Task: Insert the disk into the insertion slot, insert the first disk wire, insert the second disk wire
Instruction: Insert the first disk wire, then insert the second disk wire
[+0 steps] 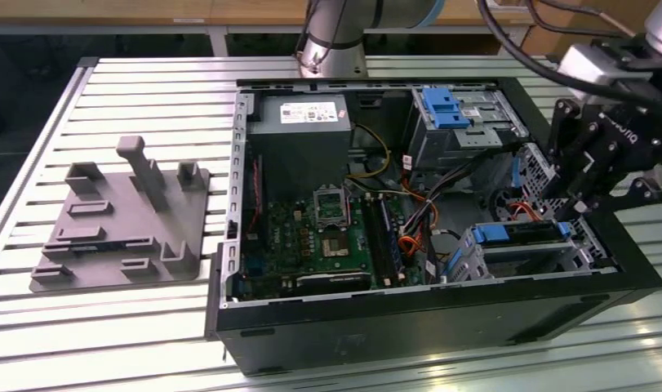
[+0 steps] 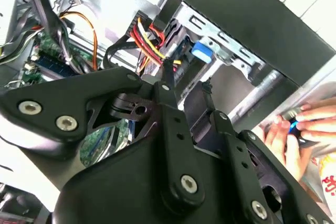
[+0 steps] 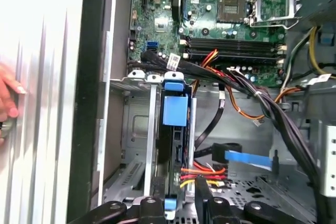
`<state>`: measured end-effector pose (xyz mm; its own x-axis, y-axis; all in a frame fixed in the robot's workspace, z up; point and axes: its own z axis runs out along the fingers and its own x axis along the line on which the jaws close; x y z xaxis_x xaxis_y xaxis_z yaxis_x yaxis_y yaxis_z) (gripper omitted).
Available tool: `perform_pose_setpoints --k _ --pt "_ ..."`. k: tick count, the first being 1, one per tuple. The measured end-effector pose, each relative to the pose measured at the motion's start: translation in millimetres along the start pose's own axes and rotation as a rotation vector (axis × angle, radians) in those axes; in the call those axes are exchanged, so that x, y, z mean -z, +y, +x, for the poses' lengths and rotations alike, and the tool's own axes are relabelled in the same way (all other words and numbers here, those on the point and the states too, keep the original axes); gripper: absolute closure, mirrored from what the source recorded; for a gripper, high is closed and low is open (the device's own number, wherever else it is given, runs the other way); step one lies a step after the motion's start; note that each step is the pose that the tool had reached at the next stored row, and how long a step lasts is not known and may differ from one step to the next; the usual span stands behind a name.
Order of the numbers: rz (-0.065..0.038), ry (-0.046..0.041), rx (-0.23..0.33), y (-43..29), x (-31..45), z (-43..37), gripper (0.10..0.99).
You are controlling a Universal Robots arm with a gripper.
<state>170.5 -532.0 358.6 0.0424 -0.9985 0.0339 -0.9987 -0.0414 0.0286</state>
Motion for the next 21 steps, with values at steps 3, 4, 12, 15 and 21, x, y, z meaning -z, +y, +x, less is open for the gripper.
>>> perform_pose_setpoints --k 3,4,12,15,21 --pt "0.000 0.0000 0.000 0.3 13.6 0.5 0.725" --pt "0.000 0.0001 0.000 0.3 18.1 0.6 0.725" --pt "0.000 0.0001 0.002 0.3 19.9 0.7 0.725" --pt "0.000 0.0001 0.002 0.3 19.9 0.7 0.725" --pt "0.000 0.0001 0.002 0.3 19.9 0.7 0.725"
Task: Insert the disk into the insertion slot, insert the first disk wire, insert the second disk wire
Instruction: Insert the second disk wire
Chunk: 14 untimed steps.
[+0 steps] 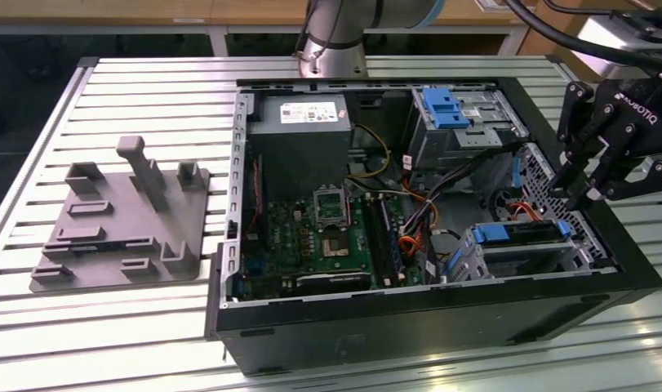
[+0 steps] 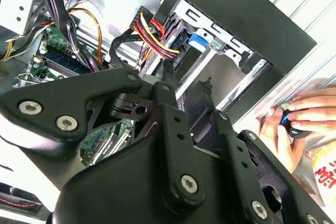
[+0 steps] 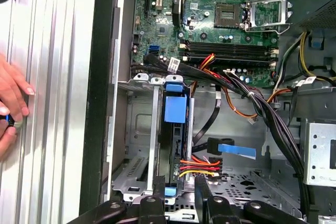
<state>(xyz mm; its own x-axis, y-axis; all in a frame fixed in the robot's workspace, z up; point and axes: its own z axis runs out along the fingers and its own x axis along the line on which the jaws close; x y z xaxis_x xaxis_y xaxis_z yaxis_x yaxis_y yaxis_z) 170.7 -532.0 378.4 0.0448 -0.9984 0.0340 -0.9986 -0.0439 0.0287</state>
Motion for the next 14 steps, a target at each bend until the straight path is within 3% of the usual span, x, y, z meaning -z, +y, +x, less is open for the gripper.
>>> perform_pose_setpoints --k 4,7,12,13,14 --pt "0.001 0.0050 0.000 -0.1 0.1 -4.4 0.725" --pt "0.000 0.0208 -0.001 -0.4 0.4 -14.2 0.725" --pt "-0.001 0.0376 -0.001 -0.1 -1.0 -29.9 0.725" --pt "-0.001 0.0809 -0.002 -0.2 -1.5 -45.2 0.725" --pt "-0.001 0.0991 -0.003 -0.3 -1.4 -47.9 0.725"
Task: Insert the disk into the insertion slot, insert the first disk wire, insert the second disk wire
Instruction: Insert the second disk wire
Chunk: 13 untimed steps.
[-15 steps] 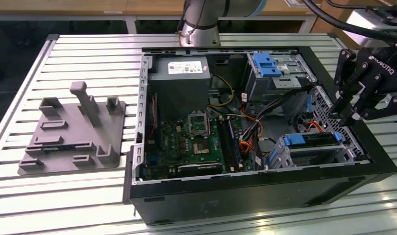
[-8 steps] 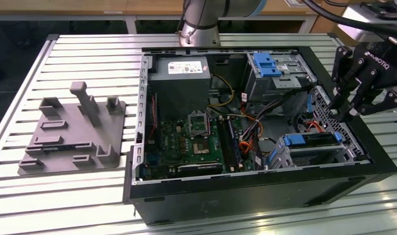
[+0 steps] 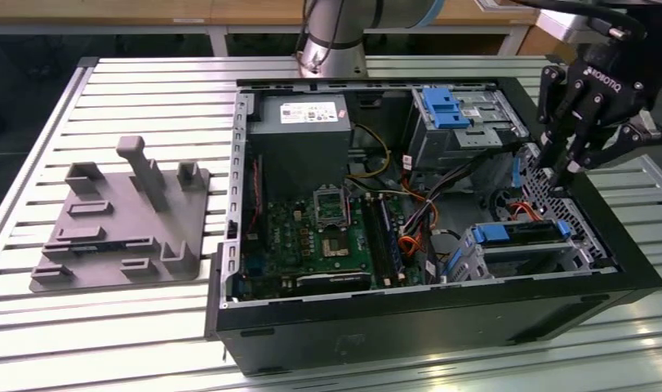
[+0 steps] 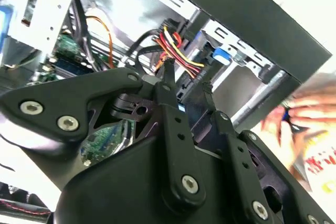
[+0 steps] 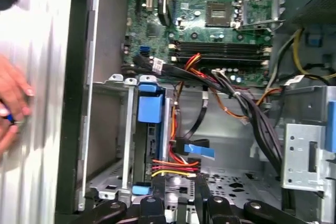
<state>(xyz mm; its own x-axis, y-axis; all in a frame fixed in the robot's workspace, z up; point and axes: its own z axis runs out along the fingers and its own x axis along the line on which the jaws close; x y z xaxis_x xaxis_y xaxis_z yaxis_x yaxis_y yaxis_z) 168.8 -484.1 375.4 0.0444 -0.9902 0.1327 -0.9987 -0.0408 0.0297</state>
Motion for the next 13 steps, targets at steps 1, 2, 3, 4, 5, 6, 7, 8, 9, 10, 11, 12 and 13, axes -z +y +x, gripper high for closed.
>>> perform_pose_setpoints --k 1,2,3,4,5,6,7,8,9,10,11,12,13 --pt "0.000 0.0183 -0.001 -0.1 0.1 -2.9 0.725" --pt "0.000 0.0363 -0.001 -0.2 0.4 -5.7 0.725" --pt "0.000 0.0548 -0.002 -0.3 0.5 -8.8 0.725" --pt "0.000 0.0742 -0.002 -0.5 0.8 -12.0 0.725" --pt "0.000 0.0897 -0.003 -0.6 0.8 -15.6 0.725" --pt "-0.001 0.1004 -0.003 -0.8 0.7 -19.8 0.725" --pt "-0.001 0.1067 -0.003 -1.0 0.5 -24.4 0.725" --pt "-0.001 0.1099 -0.003 -1.2 0.2 -28.9 0.725" --pt "-0.001 0.1111 -0.003 -1.4 -0.1 -33.5 0.725" --pt "-0.001 0.1116 -0.003 -1.6 -0.3 -38.1 0.725" --pt "-0.001 0.1120 -0.003 -1.8 -0.7 -42.6 0.725" --pt "-0.001 0.1136 -0.003 -1.8 -1.8 -46.5 0.725" --pt "-0.002 0.1196 -0.004 -1.0 -2.8 -48.4 0.725"
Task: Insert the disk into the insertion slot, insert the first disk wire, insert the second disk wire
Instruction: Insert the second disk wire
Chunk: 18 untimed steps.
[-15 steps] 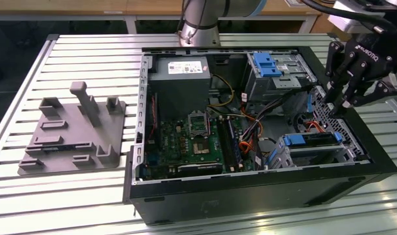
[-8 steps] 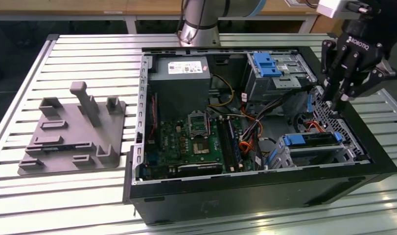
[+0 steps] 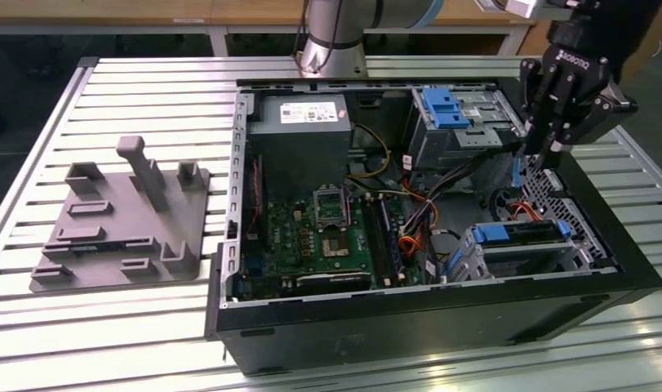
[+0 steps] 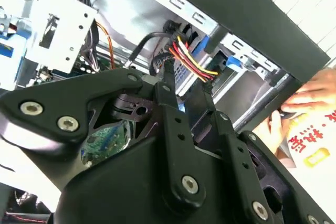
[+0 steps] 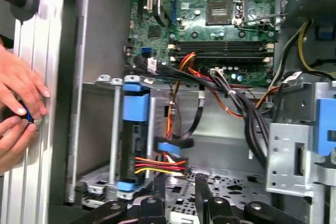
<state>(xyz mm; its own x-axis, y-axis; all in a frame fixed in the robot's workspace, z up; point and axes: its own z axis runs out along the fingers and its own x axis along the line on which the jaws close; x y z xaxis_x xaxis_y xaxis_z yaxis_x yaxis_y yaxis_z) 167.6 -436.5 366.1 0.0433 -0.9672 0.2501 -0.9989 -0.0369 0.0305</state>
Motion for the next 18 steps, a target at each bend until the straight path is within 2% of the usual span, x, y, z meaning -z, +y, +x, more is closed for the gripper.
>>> perform_pose_setpoints --k 7,10,14,18 --pt "-0.006 0.0748 -0.003 9.0 -1.7 -1.2 0.725" --pt "-0.008 0.1018 -0.005 13.4 -3.6 -2.2 0.725" --pt "-0.010 0.1223 -0.008 19.5 -8.8 -4.0 0.725" --pt "-0.011 0.1413 -0.010 22.5 -14.0 -6.3 0.725"
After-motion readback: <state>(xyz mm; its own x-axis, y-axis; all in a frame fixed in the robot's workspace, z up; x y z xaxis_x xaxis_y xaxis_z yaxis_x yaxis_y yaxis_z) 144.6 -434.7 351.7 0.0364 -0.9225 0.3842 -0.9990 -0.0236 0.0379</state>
